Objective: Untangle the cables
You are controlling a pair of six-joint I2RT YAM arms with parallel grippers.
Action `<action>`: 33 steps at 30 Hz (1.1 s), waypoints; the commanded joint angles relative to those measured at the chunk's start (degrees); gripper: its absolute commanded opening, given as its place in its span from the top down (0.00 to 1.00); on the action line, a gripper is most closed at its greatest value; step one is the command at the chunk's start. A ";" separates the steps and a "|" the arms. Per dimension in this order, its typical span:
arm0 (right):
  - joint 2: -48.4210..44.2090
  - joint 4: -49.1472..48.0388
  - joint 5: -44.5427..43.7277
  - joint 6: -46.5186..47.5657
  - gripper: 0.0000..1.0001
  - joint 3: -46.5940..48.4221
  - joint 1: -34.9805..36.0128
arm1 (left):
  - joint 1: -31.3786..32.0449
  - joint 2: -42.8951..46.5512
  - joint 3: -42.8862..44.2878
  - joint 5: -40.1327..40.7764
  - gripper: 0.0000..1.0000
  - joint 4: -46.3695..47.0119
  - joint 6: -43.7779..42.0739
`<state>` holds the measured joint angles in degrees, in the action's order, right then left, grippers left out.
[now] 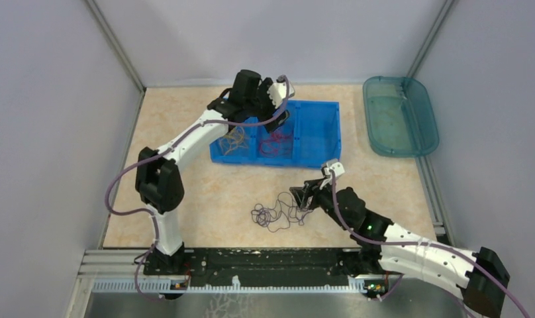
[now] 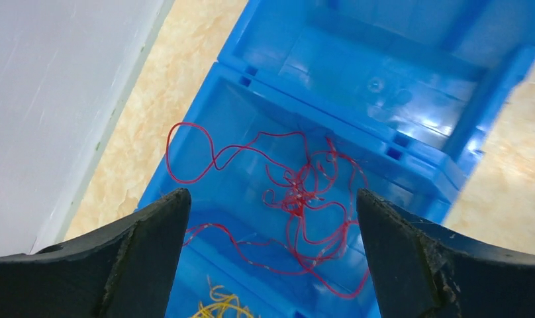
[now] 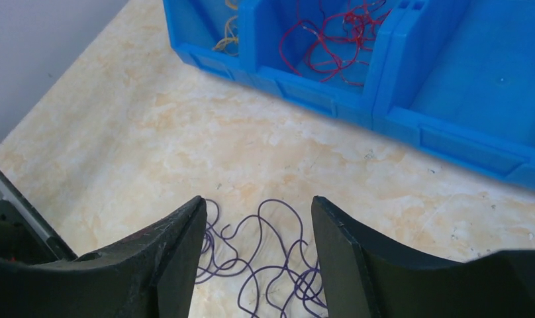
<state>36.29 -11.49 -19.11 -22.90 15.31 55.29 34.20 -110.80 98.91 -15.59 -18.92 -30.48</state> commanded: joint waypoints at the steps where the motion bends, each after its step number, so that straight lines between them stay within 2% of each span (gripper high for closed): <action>1: 4.21 1.80 5.52 2.01 0.39 4.27 -0.69 | -0.94 8.94 0.72 -10.31 0.00 -10.63 -2.03; 7: 13.96 2.04 9.40 1.92 0.40 5.77 -1.29 | -1.06 22.49 -14.99 -16.34 0.00 -17.57 -7.02; 11: 22.11 -0.54 18.55 4.69 0.45 7.45 -6.63 | -1.19 27.91 -20.83 -17.09 0.00 -19.40 -7.51; 16: 31.43 0.38 26.21 9.98 0.49 11.84 -11.68 | -1.85 30.96 -22.71 -18.63 0.01 -21.37 -7.41; 22: 39.26 0.95 30.83 12.75 0.56 16.92 -12.13 | -2.02 33.34 -24.34 -19.36 0.03 -22.71 -7.45; 26: 40.51 2.70 32.43 14.19 0.64 18.85 -12.12 | -2.10 34.81 -25.31 -19.37 0.05 -23.12 -7.65; 33: 40.14 8.03 31.92 18.78 0.64 21.16 -12.15 | -2.20 35.76 -24.46 -20.59 0.06 -24.29 -7.42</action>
<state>76.75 -5.54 11.51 -8.01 32.91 43.33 32.36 -76.38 74.26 -33.78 -41.67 -37.21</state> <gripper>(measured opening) 0.359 0.949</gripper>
